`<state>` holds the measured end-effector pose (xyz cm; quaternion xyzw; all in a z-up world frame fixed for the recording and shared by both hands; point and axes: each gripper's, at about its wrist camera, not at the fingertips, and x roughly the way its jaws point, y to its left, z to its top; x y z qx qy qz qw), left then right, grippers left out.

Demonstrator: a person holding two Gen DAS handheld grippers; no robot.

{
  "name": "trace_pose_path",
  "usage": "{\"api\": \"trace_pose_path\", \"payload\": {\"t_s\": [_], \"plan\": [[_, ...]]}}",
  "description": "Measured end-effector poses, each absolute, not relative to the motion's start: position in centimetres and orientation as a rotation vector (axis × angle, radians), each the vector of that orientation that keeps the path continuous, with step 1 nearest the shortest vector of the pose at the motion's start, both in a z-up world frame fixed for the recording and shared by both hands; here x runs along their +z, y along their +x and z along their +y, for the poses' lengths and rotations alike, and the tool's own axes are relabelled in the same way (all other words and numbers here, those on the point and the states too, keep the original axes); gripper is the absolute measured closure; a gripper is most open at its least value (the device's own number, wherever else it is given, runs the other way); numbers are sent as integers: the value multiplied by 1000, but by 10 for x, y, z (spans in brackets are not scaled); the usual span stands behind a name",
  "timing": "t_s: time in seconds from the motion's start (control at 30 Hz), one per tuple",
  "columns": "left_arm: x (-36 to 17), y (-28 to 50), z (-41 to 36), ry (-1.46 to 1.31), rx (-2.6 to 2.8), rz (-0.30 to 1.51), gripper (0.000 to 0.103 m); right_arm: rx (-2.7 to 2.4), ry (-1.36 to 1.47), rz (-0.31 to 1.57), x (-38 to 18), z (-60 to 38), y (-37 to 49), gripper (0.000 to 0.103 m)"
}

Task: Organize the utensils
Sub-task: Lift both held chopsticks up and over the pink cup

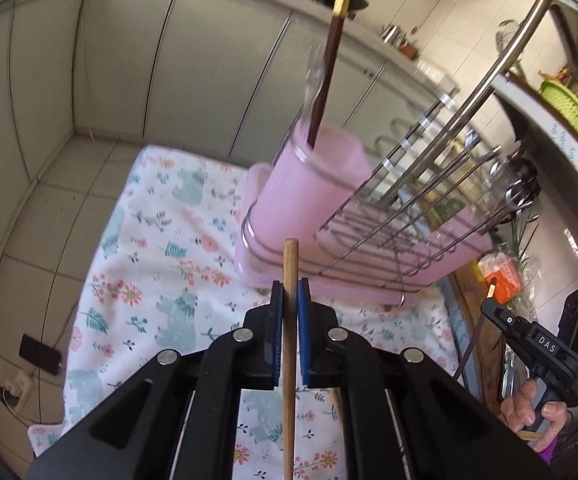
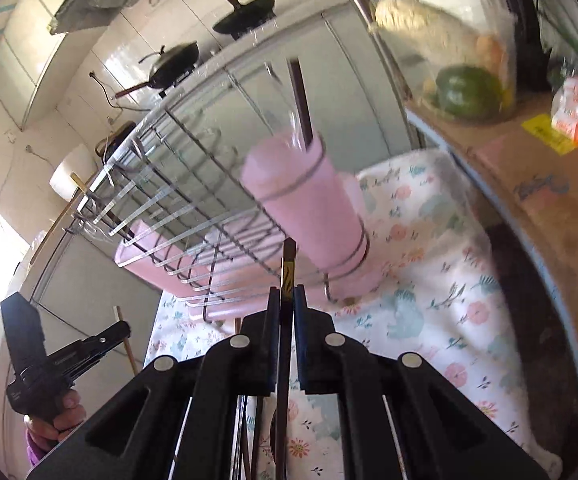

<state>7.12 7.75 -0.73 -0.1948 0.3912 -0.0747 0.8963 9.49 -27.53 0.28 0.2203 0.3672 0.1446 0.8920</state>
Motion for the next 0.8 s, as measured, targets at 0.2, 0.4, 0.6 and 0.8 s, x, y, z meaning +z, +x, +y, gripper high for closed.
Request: {"api": "trace_pose_path", "payload": {"t_s": [0.2,0.4,0.6,0.8], "plan": [[22,56,77,-368,-157,665,97,256,391,610,30,-280,79,97],[42,43,74,-336,-156,583,97,239,360,493,48,-279,64,97],[47,36,70,-305,-153,529,97,200,268,449,50,-269,60,97],[46,28,65,-257,-137,450,97,211,212,457,45,-257,60,97]]}}
